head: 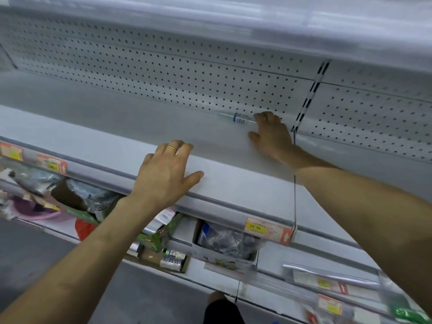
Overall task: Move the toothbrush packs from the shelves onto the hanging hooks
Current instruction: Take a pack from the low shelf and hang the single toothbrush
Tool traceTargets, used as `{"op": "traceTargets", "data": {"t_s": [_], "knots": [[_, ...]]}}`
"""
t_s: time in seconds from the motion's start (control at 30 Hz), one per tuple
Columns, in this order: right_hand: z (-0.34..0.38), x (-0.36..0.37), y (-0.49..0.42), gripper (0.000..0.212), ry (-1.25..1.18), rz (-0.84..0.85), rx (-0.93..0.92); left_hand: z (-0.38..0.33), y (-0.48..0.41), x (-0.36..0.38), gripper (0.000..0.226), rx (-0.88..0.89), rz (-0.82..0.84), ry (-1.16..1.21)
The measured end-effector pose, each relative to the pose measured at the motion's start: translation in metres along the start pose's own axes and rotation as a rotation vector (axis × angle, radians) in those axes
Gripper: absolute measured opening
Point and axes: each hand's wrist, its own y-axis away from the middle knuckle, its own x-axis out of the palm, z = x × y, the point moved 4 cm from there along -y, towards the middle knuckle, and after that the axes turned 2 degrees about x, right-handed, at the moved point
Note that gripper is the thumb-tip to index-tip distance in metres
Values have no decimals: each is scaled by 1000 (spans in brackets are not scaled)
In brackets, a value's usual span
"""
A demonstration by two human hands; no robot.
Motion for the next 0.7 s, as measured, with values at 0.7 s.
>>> {"op": "traceTargets", "data": {"t_s": [0.7], "knots": [[27, -38, 101, 35, -329, 14, -92, -22, 28, -12, 63, 3, 97, 48]]}}
